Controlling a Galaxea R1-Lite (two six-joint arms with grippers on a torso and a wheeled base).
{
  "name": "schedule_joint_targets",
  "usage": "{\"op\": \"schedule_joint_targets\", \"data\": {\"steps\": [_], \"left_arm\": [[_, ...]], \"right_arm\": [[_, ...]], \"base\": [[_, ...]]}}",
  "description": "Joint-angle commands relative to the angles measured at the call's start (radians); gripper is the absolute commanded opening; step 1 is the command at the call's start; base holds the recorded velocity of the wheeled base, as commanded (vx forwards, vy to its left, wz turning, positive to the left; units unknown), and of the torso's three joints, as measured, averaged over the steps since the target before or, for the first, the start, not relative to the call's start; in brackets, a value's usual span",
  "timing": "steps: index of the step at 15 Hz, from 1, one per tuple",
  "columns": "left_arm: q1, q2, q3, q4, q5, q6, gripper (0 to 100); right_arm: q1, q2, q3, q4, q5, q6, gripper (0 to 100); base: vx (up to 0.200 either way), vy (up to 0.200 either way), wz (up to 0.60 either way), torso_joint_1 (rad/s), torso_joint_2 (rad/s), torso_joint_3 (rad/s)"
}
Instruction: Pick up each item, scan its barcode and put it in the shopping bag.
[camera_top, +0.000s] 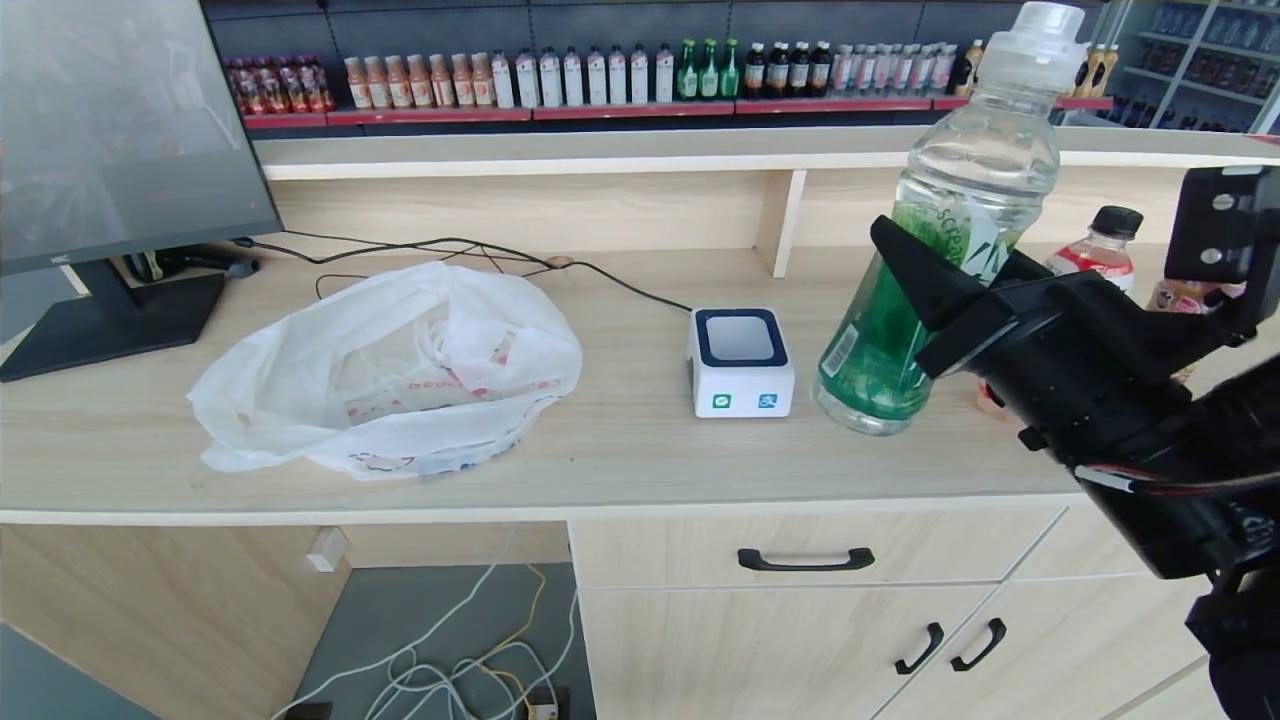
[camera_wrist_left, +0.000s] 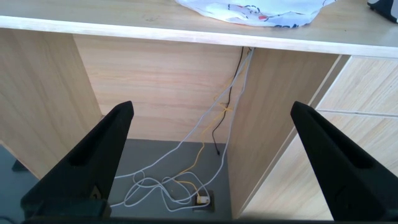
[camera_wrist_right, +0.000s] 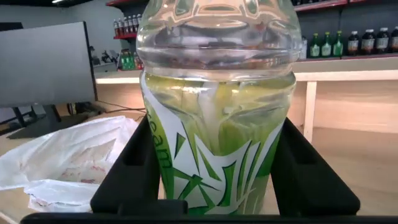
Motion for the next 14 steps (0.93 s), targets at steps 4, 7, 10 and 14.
{"op": "schedule_joint_targets", "data": {"steps": [4, 7, 10, 14], "left_arm": [[0.0, 0.0, 0.0, 0.0, 0.0, -0.001, 100], [0.0, 0.0, 0.0, 0.0, 0.0, -0.001, 100], [0.0, 0.0, 0.0, 0.0, 0.0, -0.001, 100], [0.0, 0.0, 0.0, 0.0, 0.002, -0.002, 100]], "right_arm": [[-0.027, -0.001, 0.053, -0.001, -0.004, -0.003, 0], [-0.025, 0.011, 0.043, -0.001, -0.004, 0.0, 0], [-0.04, -0.011, 0.018, -0.001, -0.004, 0.002, 0], [-0.057, 0.014, 0.004, -0.001, -0.004, 0.0, 0]], "base": [[0.0, 0.0, 0.0, 0.0, 0.0, 0.0], [0.0, 0.0, 0.0, 0.0, 0.0, 0.0], [0.0, 0.067, 0.0, 0.001, 0.0, 0.001], [0.0, 0.2, 0.0, -0.005, 0.0, 0.006]]}}
